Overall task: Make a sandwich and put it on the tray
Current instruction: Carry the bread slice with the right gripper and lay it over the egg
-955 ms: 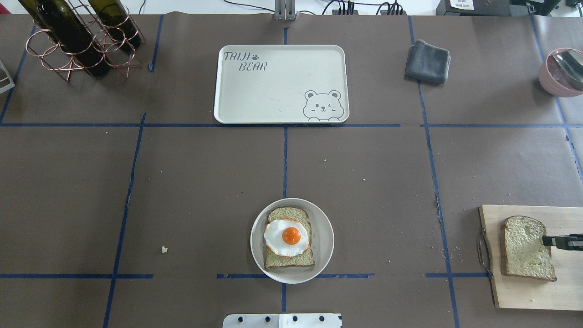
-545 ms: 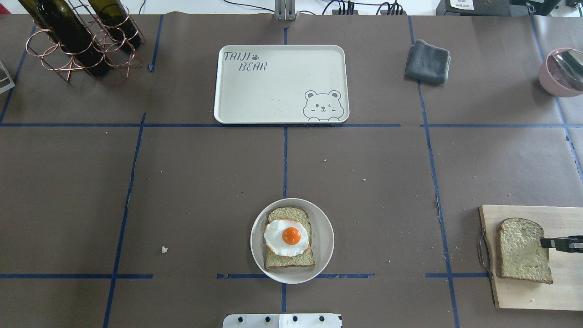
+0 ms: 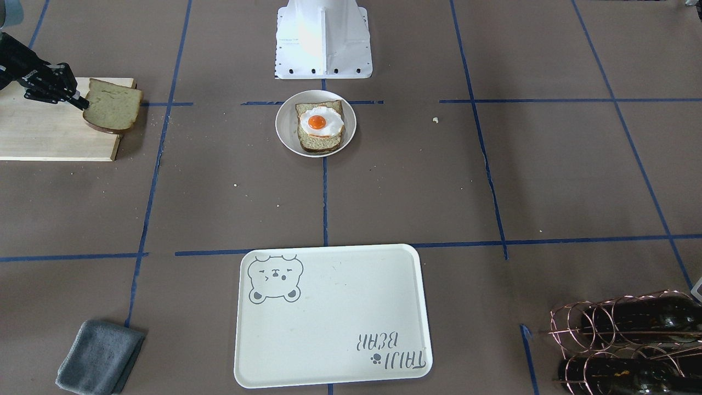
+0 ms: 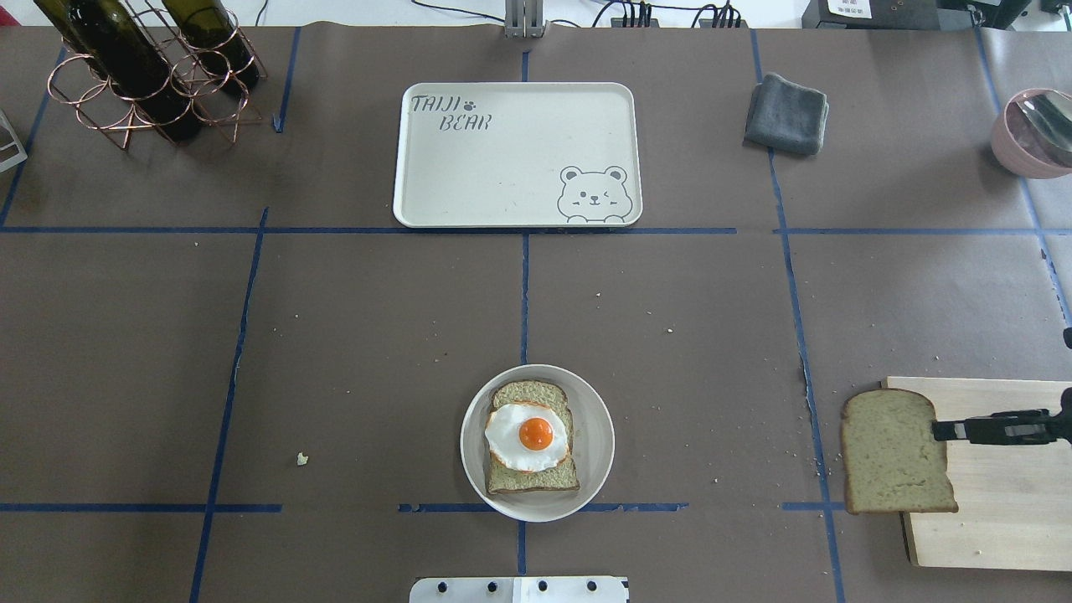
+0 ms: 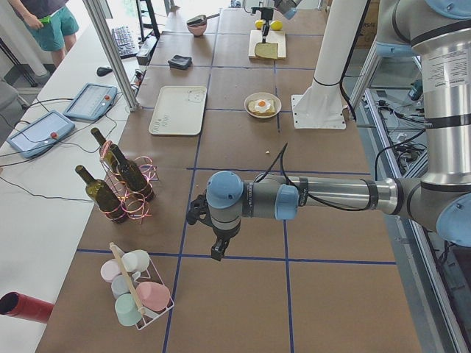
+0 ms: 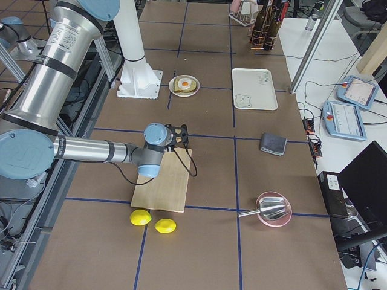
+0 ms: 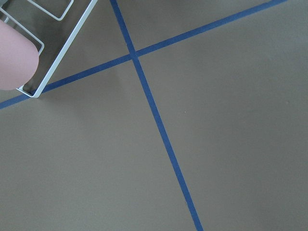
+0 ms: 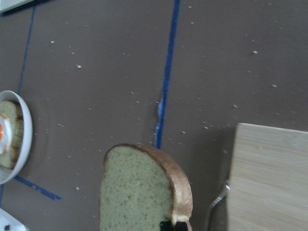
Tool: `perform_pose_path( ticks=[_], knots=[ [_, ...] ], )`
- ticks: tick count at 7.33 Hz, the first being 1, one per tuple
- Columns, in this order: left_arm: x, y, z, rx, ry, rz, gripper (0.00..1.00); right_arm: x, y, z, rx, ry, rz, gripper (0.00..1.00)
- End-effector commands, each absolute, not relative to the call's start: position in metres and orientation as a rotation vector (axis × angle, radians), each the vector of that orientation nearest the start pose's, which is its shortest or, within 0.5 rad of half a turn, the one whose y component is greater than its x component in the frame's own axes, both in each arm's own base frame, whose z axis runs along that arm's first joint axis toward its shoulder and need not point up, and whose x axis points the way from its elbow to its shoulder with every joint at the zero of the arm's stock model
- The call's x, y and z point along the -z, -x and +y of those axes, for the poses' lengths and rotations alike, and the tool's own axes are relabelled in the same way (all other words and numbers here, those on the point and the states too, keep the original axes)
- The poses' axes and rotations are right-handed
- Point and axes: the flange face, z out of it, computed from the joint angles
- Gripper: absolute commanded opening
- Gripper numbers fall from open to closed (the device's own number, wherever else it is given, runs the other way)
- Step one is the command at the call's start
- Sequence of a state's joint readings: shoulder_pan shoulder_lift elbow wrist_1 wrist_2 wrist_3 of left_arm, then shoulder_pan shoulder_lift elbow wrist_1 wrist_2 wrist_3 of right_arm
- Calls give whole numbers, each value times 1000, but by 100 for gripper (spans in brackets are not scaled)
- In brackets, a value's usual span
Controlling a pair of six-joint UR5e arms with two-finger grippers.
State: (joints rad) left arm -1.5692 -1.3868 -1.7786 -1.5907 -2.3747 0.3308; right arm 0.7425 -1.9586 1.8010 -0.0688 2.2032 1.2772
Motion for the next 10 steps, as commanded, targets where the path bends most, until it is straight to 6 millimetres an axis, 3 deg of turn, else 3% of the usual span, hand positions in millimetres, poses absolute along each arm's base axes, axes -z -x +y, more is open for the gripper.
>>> perform_pose_path(
  ticks=[1, 3, 4, 6, 7, 8, 10],
  knots=[
    [-641, 61, -416, -326, -162, 792, 100, -459, 242, -321, 46, -198, -1508, 0],
    [-643, 61, -416, -325, -159, 792, 100, -386, 316, -350, 58, -152, -1547, 0],
    [-643, 61, -416, -325, -159, 792, 100, -343, 366, -353, 58, -150, -1548, 0],
    [-641, 61, -417, -326, -162, 793, 100, -295, 461, -311, 21, -191, -1539, 0],
    [-641, 61, -417, -327, -164, 793, 100, -282, 493, -298, 9, -200, -1528, 0],
    [-640, 61, -417, -326, -165, 793, 100, -285, 509, -297, 7, -198, -1518, 0],
    [-640, 61, -417, -326, -166, 794, 100, -297, 516, -294, 12, -190, -1494, 0]
  ],
)
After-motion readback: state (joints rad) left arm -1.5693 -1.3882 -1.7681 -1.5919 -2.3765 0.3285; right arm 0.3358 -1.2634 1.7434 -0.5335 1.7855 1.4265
